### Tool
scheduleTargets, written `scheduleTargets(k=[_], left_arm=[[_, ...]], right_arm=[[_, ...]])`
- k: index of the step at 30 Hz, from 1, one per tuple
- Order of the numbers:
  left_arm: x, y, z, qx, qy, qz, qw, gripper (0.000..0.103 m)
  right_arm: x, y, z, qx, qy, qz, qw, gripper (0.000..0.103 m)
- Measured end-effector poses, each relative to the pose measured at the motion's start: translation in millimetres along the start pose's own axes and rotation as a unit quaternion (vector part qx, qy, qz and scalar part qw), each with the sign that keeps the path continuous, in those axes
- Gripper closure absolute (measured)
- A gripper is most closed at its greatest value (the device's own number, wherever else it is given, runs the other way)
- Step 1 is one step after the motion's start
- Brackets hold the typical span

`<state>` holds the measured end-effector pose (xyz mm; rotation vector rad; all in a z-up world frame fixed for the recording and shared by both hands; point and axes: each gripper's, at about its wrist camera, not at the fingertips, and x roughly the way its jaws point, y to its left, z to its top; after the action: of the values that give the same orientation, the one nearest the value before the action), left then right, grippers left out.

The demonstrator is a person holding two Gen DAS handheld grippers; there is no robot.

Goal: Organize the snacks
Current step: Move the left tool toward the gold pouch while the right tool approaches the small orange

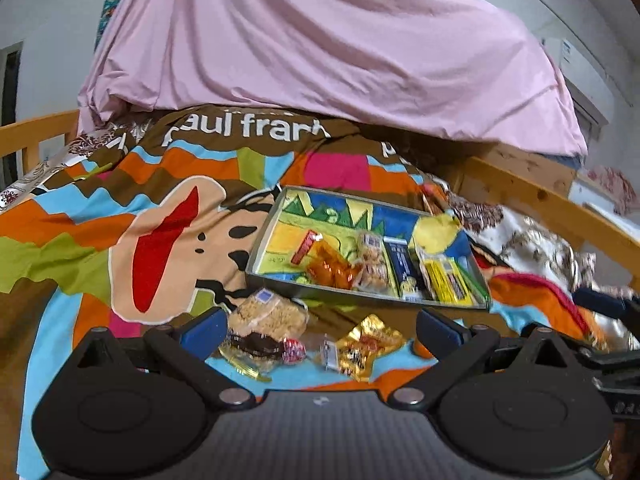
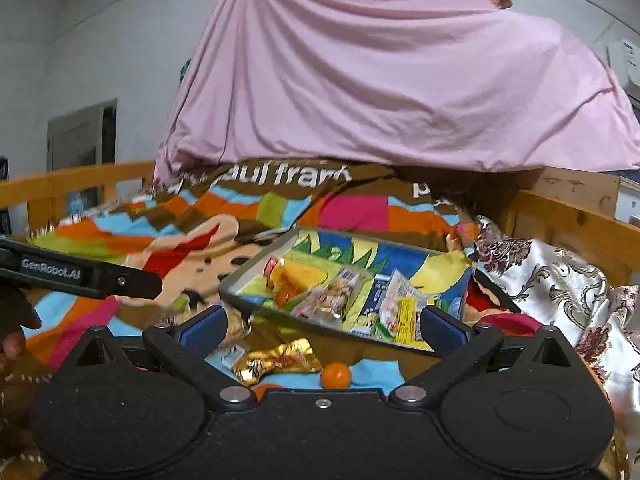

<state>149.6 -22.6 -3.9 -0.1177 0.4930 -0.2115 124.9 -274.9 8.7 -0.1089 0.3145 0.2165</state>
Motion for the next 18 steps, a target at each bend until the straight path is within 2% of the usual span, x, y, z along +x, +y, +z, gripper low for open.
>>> scheduleTargets(k=[11,18], left_arm=[[2.3,4.5,-23.3,0.03,0.019,-0.005,0.9993,0.0],[10.1,6.1,-34.5,0.059,0.046,-0.011,0.9971,0.0]], right_arm=[[21.9,9.5,-13.0,-0.015,0.06,0.008,0.998,0.001],[42.0,15.7,-23.9,-0.025,0.116,0.017,0.993,0.001]])
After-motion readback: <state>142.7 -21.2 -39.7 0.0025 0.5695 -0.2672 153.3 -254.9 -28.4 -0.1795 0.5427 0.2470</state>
